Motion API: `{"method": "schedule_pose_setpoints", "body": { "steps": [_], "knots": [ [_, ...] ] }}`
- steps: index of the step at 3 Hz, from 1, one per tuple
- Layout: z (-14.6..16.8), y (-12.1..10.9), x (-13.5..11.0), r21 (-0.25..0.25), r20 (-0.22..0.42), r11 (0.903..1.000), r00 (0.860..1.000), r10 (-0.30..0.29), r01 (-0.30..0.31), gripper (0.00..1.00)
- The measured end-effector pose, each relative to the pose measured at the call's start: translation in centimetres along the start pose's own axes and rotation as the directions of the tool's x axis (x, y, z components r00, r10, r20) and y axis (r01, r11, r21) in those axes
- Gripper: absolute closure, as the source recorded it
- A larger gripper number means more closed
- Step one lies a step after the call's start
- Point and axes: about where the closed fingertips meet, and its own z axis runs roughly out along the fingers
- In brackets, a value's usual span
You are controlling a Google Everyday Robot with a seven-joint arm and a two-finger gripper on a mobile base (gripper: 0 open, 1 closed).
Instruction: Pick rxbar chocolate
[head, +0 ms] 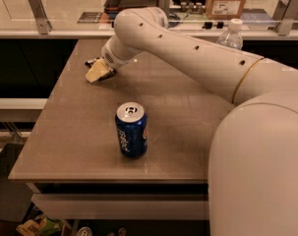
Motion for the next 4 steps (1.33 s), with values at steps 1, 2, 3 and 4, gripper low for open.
{"method": "schedule_pose_setpoints", "body": {
  "steps": [1,2,3,4],
  "knots": [
    [-0.3,0.0,-0.3,0.0,0.0,1.0,1.0,0.0,0.0,1.0],
    [-0.4,0.0,-0.4,0.0,0.0,1.0,1.0,0.0,0.0,1.0],
    [-0.9,-0.1,0.3,-0.011,0.022,0.9999,1.0,0.008,-0.007,1.0],
    [-3.6,-0.4,-0.8,-0.03,0.12,0.9979,0.991,0.061,-0.057,1.0]
  ]
}}
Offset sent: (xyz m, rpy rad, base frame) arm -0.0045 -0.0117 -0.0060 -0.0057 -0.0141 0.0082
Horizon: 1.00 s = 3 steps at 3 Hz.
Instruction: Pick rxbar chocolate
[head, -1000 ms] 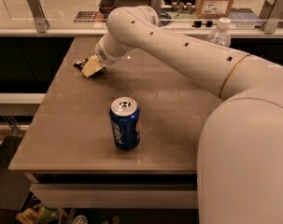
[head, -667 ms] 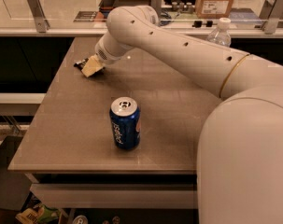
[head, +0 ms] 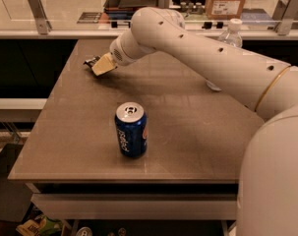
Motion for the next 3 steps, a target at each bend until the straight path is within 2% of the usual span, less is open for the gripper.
{"method": "schedule_pose_setpoints", "body": {
  "steps": [1,2,3],
  "knots": [
    [-3.0,0.0,-2.5,-0.005,0.081,0.9999,0.997,0.012,-0.011,1.0],
    [-8.5,-1.7,-5.2,0.033,0.16,0.9992,0.987,0.015,-0.02,1.0],
    [-8.7,-1.8,-5.3,0.035,0.163,0.9992,0.987,0.015,-0.021,1.0]
  ]
}}
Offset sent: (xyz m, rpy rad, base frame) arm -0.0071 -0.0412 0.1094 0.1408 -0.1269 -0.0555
